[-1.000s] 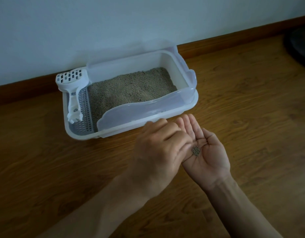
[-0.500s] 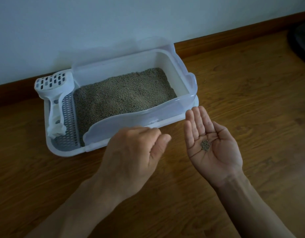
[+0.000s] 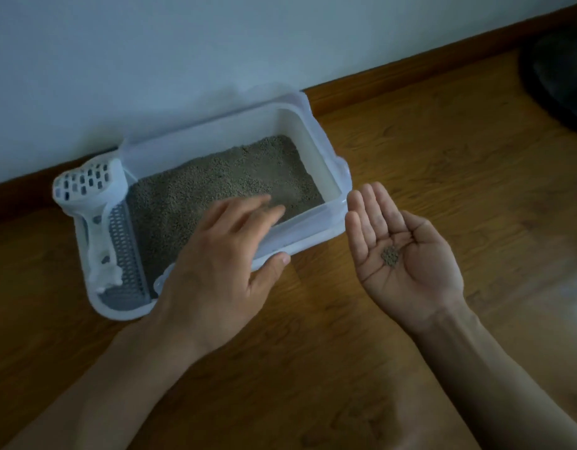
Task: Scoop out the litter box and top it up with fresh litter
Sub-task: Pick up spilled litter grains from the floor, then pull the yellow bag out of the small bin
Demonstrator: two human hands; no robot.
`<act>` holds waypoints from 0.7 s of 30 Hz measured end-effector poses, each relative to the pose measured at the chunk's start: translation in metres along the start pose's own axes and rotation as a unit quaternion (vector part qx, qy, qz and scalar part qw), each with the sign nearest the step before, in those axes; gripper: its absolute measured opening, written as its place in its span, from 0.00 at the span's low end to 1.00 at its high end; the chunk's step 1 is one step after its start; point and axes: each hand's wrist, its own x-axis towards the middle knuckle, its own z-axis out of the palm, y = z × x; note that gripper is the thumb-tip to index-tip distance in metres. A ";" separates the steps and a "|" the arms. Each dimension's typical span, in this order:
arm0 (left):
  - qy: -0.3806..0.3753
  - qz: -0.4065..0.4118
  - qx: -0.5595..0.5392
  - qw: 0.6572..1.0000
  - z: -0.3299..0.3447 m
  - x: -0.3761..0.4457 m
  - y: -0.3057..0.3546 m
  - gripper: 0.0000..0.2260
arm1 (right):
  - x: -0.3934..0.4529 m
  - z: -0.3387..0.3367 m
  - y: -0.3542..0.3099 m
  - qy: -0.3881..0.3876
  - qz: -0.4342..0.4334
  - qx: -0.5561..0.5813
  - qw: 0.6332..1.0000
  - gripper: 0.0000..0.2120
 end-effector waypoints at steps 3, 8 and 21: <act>-0.032 -0.012 -0.009 0.999 -0.062 0.009 0.034 0.25 | -0.044 0.063 -0.028 0.014 0.004 0.001 1.000 0.25; -0.069 -0.031 -0.013 0.997 -0.196 0.013 0.111 0.27 | -0.138 0.188 -0.072 0.038 0.006 0.006 0.999 0.26; -0.028 -0.068 0.042 0.996 -0.599 0.009 0.351 0.23 | -0.434 0.568 -0.208 -0.014 -0.016 0.031 0.999 0.27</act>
